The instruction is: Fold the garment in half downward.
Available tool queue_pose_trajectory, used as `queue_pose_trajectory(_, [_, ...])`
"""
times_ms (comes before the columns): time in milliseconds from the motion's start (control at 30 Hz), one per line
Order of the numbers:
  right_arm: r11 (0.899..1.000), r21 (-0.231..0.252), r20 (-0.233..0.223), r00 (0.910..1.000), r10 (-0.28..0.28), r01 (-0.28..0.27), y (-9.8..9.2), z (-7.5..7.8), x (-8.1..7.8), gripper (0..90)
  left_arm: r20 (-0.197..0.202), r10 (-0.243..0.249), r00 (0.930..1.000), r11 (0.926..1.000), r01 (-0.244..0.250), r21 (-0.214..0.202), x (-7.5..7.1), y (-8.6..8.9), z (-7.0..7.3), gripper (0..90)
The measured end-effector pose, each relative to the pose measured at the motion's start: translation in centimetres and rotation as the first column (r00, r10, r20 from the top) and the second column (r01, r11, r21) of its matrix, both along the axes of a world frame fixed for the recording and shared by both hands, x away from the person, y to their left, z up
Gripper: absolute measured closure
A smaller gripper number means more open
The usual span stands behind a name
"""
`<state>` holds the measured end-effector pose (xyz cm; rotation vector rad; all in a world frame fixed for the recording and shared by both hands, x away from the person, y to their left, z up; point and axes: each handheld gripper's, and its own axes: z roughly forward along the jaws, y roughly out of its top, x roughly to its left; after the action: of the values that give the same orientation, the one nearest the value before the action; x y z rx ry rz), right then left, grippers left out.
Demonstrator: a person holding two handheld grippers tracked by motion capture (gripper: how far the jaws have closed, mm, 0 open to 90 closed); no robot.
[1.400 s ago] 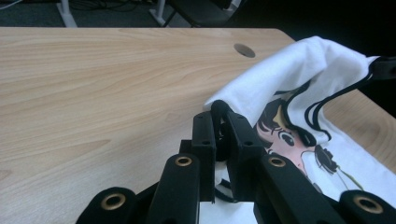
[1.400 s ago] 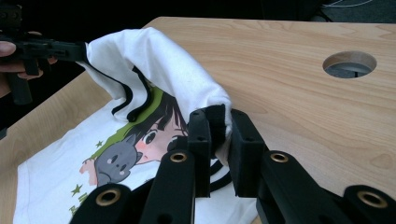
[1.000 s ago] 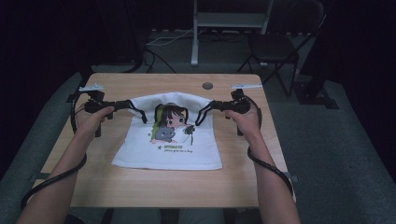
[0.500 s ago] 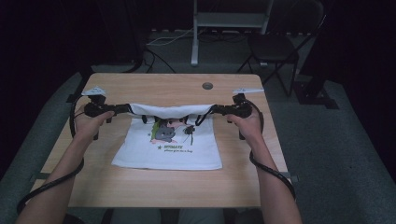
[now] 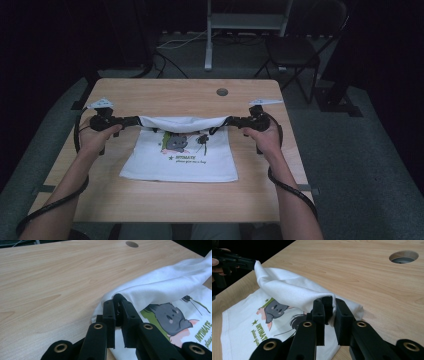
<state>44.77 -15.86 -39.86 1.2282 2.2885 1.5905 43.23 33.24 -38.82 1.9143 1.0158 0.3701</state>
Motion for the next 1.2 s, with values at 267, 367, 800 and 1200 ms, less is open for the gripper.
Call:
queue_pose_trajectory(267, [1.0, 0.0, 0.005, 1.0, 0.007, -0.007, 0.0, -0.2, -0.6, 80.6, 0.006, -0.015, 0.9999, 0.9997, 0.015, 0.02, -0.9, -0.1, -0.2, 82.9])
queue_pose_trajectory(367, [1.0, -0.005, 0.004, 0.9999, 0.013, -0.013, 0.0, -0.5, -1.0, 80.5, 0.003, -0.016, 0.9999, 0.9996, 0.016, 0.024, -1.3, 0.0, -0.5, 82.9])
queue_pose_trajectory(800, [0.999, -0.026, -0.001, 0.9995, 0.031, -0.031, 0.1, -1.2, -1.9, 80.5, -0.012, -0.033, 0.9994, 0.998, 0.033, 0.054, -2.0, 0.1, -1.4, 82.9])
queue_pose_trajectory(1200, [0.998, -0.045, -0.01, 0.9987, 0.051, -0.051, 0.2, -2.0, -2.6, 80.5, -0.022, -0.05, 0.9985, 0.9958, 0.052, 0.075, -2.8, 0.0, -1.9, 82.8])
